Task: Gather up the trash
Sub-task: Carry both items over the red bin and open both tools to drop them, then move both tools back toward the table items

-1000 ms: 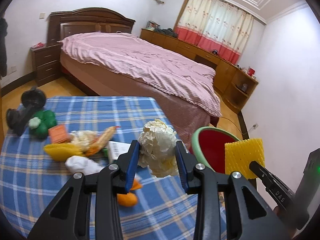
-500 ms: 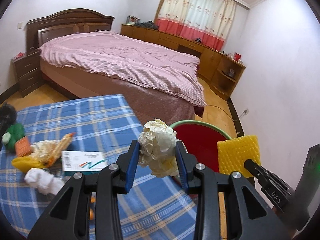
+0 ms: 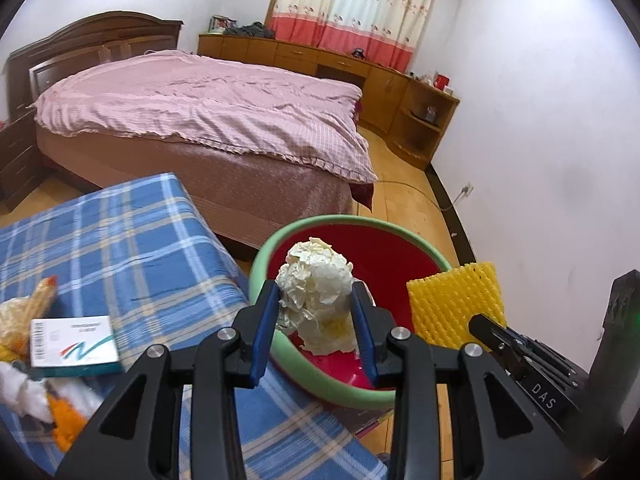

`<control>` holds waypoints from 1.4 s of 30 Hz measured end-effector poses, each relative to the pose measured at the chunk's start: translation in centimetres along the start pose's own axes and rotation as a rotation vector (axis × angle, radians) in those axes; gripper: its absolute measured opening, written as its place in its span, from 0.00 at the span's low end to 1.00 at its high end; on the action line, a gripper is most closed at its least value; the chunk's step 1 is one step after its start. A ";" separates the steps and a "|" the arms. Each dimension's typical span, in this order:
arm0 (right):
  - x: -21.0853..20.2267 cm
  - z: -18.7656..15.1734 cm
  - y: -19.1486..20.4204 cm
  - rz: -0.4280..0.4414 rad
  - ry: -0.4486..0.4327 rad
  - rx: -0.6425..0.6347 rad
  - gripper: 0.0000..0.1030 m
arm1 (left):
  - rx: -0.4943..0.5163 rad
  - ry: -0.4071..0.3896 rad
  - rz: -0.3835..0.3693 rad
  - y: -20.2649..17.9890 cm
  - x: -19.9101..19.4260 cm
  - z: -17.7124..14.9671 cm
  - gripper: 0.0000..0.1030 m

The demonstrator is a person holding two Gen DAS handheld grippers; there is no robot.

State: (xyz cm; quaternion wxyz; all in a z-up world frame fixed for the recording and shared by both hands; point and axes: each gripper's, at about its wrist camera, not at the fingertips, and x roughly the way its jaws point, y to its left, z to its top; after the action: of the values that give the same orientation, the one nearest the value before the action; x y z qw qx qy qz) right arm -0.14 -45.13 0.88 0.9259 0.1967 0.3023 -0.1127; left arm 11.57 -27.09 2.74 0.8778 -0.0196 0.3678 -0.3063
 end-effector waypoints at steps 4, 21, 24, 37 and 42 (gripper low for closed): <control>1.1 -0.1 -0.7 -0.017 0.020 0.006 0.12 | 0.015 0.033 -0.012 -0.4 2.1 -0.4 0.36; 3.6 -1.3 -2.1 -0.048 0.071 0.040 0.24 | 0.031 0.133 0.018 -0.2 5.5 -2.5 0.55; 3.8 -1.5 -2.5 -0.047 0.069 0.045 0.25 | 0.020 0.143 0.030 0.2 5.8 -2.7 0.58; 3.8 -1.6 -2.5 -0.042 0.069 0.044 0.29 | -0.024 0.143 0.022 1.4 4.8 -2.7 0.58; 2.8 -1.4 -1.8 -0.022 0.046 0.040 0.35 | -0.034 0.110 0.032 2.0 2.7 -2.3 0.58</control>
State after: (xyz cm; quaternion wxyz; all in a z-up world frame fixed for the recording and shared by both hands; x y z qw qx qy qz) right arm 0.73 -46.42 -2.36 0.9132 0.2144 0.3234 -0.1245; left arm 12.60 -26.53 -1.14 0.8605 -0.0115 0.4210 -0.2868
